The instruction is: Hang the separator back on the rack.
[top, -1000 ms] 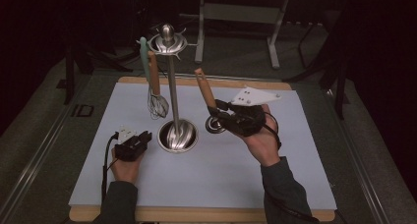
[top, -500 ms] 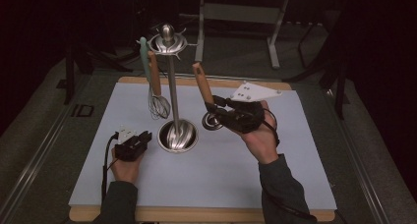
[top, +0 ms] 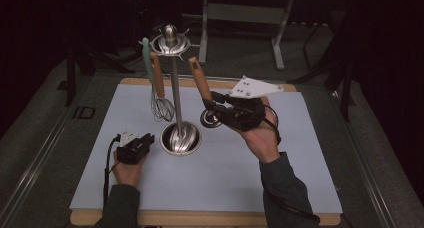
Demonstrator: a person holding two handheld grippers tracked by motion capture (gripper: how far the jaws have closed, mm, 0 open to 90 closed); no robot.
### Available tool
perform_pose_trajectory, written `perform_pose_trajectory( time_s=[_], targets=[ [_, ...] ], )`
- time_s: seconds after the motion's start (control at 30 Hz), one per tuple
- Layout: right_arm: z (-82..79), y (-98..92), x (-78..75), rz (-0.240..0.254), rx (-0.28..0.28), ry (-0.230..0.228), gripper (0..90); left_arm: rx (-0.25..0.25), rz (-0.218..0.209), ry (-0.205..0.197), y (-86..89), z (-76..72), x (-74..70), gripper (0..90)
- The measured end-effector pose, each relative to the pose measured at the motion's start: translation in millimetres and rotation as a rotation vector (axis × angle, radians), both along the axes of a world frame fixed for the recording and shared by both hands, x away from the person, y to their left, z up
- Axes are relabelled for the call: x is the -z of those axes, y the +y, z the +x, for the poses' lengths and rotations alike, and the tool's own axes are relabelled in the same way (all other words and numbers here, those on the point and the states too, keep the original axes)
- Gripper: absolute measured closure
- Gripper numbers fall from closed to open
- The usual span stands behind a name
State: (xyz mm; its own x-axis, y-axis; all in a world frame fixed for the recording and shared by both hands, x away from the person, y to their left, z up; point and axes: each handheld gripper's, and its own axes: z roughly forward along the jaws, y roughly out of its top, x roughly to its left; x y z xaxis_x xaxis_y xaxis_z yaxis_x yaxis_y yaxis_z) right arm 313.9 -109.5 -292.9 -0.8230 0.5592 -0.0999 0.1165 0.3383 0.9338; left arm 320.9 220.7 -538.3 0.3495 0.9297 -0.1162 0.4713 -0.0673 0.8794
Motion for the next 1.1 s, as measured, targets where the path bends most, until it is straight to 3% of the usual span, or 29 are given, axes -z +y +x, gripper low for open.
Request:
perform_pose_trajectory(
  time_s=[0.77, 1.1],
  targets=[
    [0.4, 16.0, -8.5, -0.003, -0.019, -0.015, 70.7, -0.002, -0.002, 0.004, -0.3, 0.4, 0.1, 77.1],
    [6.7, 18.8, -7.6, 0.003, -0.027, 0.011, 70.7, 0.002, 0.009, 0.004, -0.8, 0.5, 0.0, 77.2]
  ],
)
